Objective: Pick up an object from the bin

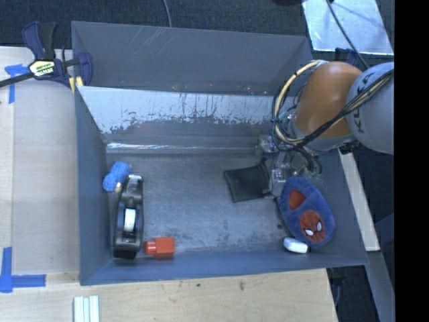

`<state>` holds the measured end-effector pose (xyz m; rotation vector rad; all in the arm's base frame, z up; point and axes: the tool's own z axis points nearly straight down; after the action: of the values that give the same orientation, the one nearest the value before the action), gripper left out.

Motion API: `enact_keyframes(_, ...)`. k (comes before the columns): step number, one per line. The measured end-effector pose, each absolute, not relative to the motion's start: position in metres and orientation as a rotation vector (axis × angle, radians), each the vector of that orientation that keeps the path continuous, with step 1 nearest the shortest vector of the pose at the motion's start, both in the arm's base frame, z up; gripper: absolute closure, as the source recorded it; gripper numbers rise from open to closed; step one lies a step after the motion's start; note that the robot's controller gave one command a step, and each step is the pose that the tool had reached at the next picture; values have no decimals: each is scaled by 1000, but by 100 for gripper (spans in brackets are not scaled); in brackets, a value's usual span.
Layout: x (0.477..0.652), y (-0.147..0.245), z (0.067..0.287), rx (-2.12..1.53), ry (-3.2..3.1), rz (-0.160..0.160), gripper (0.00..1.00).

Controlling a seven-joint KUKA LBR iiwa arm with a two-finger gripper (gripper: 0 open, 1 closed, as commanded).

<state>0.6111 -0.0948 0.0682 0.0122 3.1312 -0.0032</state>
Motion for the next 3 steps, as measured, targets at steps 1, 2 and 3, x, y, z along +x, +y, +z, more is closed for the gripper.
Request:
enact_keyframes(1,612,-95,69,9,3129,-4,0)
enact_keyframes(2,613,-95,70,9,3126,-3,100)
enact_keyframes(3,615,-95,98,7,3135,-2,100)
